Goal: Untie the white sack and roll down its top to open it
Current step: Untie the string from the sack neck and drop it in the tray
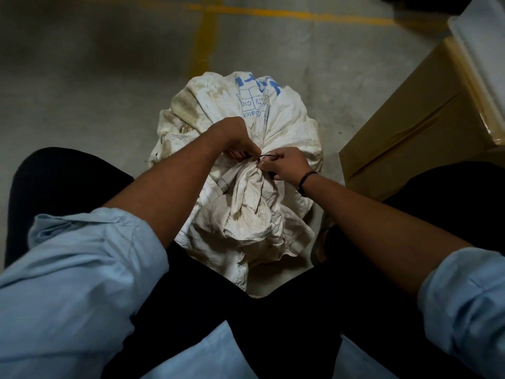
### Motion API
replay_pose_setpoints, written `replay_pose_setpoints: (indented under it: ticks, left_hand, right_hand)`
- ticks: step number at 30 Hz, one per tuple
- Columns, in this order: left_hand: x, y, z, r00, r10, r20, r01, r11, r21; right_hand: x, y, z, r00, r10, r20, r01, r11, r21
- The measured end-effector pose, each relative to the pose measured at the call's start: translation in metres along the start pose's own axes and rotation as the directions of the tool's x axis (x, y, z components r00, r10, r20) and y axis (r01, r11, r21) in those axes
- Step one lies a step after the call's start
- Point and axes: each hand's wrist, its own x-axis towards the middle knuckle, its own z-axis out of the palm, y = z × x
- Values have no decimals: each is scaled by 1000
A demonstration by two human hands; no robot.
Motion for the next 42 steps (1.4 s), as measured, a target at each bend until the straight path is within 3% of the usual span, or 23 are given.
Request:
replay_pose_setpoints:
  ticks: [3,8,14,19,26,30,34,38,42]
  left_hand:
    - [0,1,1,999,-13,53,13,1000,-6]
    - [5,0,-1,981,-57,185,61,998,-19]
    - [8,0,-3,996,-4,93,6,1000,-21]
    - [12,-2,1,997,-10,80,10,1000,-2]
    - [1,3,-1,998,2,67,0,1000,-32]
    - [-4,6,-1,998,-10,63,13,999,-43]
    - [-8,6,-1,1000,2,16,-1,999,-42]
    - [-13,4,-4,1000,21,-8,-22,999,-42]
    - [-9,1,-2,999,32,-35,-32,999,-17]
  right_hand:
    - [1,-4,0,998,16,64,-14,1000,-28]
    - [3,-11,2,997,48,53,-44,996,-72]
    - [9,-11,-1,997,-4,82,14,993,-119]
    - [13,-14,-1,994,105,11,-103,988,-113]
    - [7,-16,-2,987,144,74,-132,981,-145]
    - [4,-18,-2,996,86,12,-85,995,-47]
    - [7,-17,-5,993,94,66,-88,992,-85]
    - [9,-15,-8,979,195,55,-199,975,94]
    - [7,-15,-18,967,211,142,-240,942,233]
